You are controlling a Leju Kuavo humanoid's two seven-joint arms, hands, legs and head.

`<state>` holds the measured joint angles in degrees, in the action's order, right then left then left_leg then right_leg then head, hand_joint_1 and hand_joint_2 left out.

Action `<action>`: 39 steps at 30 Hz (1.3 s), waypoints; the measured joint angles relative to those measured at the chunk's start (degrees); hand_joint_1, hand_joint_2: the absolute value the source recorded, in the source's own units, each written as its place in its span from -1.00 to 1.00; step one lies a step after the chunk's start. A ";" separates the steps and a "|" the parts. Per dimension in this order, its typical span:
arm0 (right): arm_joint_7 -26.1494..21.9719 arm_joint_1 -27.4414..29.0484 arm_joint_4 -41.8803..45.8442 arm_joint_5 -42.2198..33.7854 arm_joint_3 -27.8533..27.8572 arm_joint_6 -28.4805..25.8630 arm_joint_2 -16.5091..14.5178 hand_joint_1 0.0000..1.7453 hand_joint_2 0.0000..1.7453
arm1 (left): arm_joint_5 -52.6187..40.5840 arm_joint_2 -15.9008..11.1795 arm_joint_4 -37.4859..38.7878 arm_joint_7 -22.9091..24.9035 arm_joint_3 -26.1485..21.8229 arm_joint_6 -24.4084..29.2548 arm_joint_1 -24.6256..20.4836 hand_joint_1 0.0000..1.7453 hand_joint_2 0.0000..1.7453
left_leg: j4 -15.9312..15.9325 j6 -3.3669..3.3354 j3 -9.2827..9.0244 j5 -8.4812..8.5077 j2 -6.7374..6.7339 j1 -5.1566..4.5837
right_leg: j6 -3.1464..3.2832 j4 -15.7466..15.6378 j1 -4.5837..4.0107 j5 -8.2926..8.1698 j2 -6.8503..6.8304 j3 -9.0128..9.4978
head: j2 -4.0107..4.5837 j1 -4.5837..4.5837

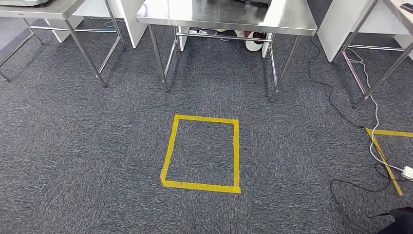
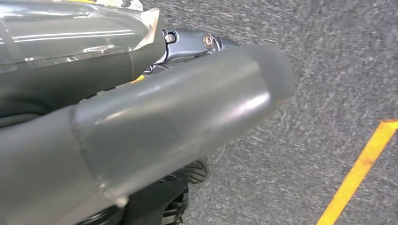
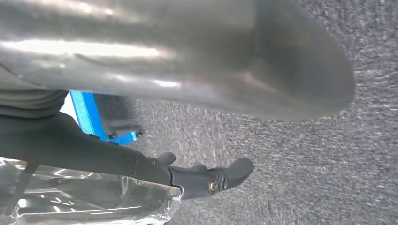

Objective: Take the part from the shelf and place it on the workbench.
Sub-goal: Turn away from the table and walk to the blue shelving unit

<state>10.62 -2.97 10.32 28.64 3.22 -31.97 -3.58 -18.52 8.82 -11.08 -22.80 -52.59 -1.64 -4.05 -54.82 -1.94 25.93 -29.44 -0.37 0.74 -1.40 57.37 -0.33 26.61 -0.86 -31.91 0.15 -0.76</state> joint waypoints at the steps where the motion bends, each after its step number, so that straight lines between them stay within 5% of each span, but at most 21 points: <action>1: -0.03 0.03 0.00 -0.09 0.10 -0.01 0.03 -1.00 -1.00 | -0.02 0.04 0.00 -0.02 -0.01 0.00 0.01 -1.00 -1.00 | 0.51 -0.47 0.25 0.39 -0.07 0.15 | -0.07 2.17 0.07 1.27 0.17 -1.14 | 0.00 0.13; 5: -0.33 0.23 0.00 -0.43 0.61 -0.11 0.21 -1.00 -1.00 | -0.20 0.05 0.00 -0.05 -0.03 0.00 0.11 -1.00 -1.00 | 0.35 -0.82 2.12 1.82 -0.24 0.05 | -0.65 14.25 0.97 6.85 0.55 -5.65 | 0.00 0.37; 7: -0.57 0.31 0.00 -0.53 1.00 -0.26 0.35 -1.00 -1.00 | -0.41 0.09 0.01 -0.06 -0.03 0.00 0.12 -1.00 -1.00 | 0.09 -0.47 2.71 2.25 -0.26 0.17 | -1.87 11.04 1.50 5.49 0.55 -2.95 | 0.00 0.38; 9: -0.81 0.24 0.00 -0.93 1.39 -0.35 0.48 -1.00 -1.00 | -0.56 0.07 0.01 -0.07 -0.03 -0.01 0.08 -1.00 -1.00 | -0.48 0.05 3.15 2.38 -0.35 0.14 | -2.83 2.82 1.94 3.18 0.42 1.93 | 0.00 0.49; 11: -1.01 0.13 0.00 -1.59 1.89 -0.36 0.56 -1.00 -1.00 | -0.64 -0.01 0.00 -0.10 -0.02 -0.02 0.04 -1.00 -1.00 | -1.03 0.66 3.56 2.38 -0.44 -0.12 | -2.32 -1.50 1.85 2.33 0.55 3.96 | 0.00 0.48; 15: -1.10 0.21 0.00 -2.14 2.83 -0.36 0.75 -1.00 -1.00 | -0.69 -0.07 0.00 -0.16 0.00 -0.02 0.03 -1.00 -1.00 | -2.29 1.75 4.37 1.63 -0.31 0.18 | -0.18 -1.48 1.79 1.80 0.96 3.53 | 0.00 0.33; 19: -2.43 0.17 0.00 -3.99 3.95 -0.36 0.84 -1.00 -1.00 | -0.91 -0.06 0.00 -0.21 0.04 -0.03 0.06 -1.00 -1.00 | -15.17 2.21 10.18 -5.69 -0.04 0.40 | 1.28 -1.44 1.45 0.96 1.42 2.82 | 0.00 0.29; 21: -3.09 0.27 0.00 -4.85 4.91 -0.34 0.87 -1.00 -1.00 | -1.09 -0.09 0.00 -0.21 0.04 -0.02 0.12 -1.00 -1.00 | -18.02 2.04 11.29 -5.76 0.01 0.40 | 1.46 -1.37 1.12 0.81 1.94 2.56 | 0.00 0.31; 24: -3.80 0.19 0.00 -5.73 6.27 -0.30 0.90 -1.00 -1.00 | -1.35 -0.20 0.00 -0.23 0.07 -0.01 0.14 -1.00 -1.00 | -8.82 0.98 6.47 -0.34 2.12 0.38 | 1.42 -1.21 0.88 0.73 3.20 2.57 | 0.00 0.31; 27: -4.26 -0.18 0.00 -6.45 7.44 -0.26 0.74 -1.00 -1.00 | -1.66 -0.39 0.02 -0.28 0.13 0.01 0.13 -1.00 -1.00 | -2.69 0.30 3.71 1.22 4.64 0.22 | 0.79 -0.93 0.62 0.38 4.49 1.75 | 0.00 0.37; 29: -4.35 -0.25 0.00 -6.92 8.25 -0.25 0.72 -1.00 -1.00 | -1.75 -0.34 0.02 -0.33 0.22 0.02 0.08 -1.00 -1.00 | -1.99 0.05 3.76 1.53 3.52 0.08 | 0.04 -0.83 0.76 0.02 5.23 0.97 | 0.00 0.32; 31: -4.38 -0.25 0.00 -7.32 9.01 -0.25 0.69 -1.00 -1.00 | -1.81 -0.28 0.02 -0.36 0.31 0.01 0.05 -1.00 -1.00 | -1.24 -0.54 3.74 2.14 2.29 0.18 | -0.25 1.19 0.82 1.12 4.19 -0.44 | 0.00 0.44; 34: -4.36 -0.30 0.00 -7.71 9.93 -0.25 0.69 -1.00 -1.00 | -1.88 -0.31 0.02 -0.39 0.34 -0.03 0.14 -1.00 -1.00 | -0.98 -0.89 3.98 2.44 0.11 0.10 | -0.24 11.13 1.13 5.71 1.96 -5.34 | 0.00 0.66; 36: -4.28 -0.14 0.00 -7.98 10.42 -0.17 0.72 -1.00 -1.00 | -1.89 -0.32 0.02 -0.39 0.35 -0.08 0.16 -1.00 -1.00 | -1.03 -0.88 4.10 2.45 -1.28 0.04 | -0.99 14.85 1.34 6.65 1.58 -6.77 | 0.00 0.67; 39: -4.19 -0.03 0.00 -8.68 11.22 0.49 0.76 -1.00 -1.00 | -1.78 -0.22 0.02 -0.42 0.34 -0.29 0.09 -1.00 -1.00 | -1.24 -0.63 4.03 2.36 -2.99 -0.01 | -2.45 5.59 1.60 3.01 -0.26 -1.40 | 0.00 0.69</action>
<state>6.43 -3.00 10.32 19.97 14.44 -31.48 -2.81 -20.30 8.61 -11.06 -23.22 -52.25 -1.93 -3.97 -56.06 -2.57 29.96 -27.08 -3.35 0.74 -3.85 62.96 1.27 29.62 -1.12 -33.31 0.15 -0.07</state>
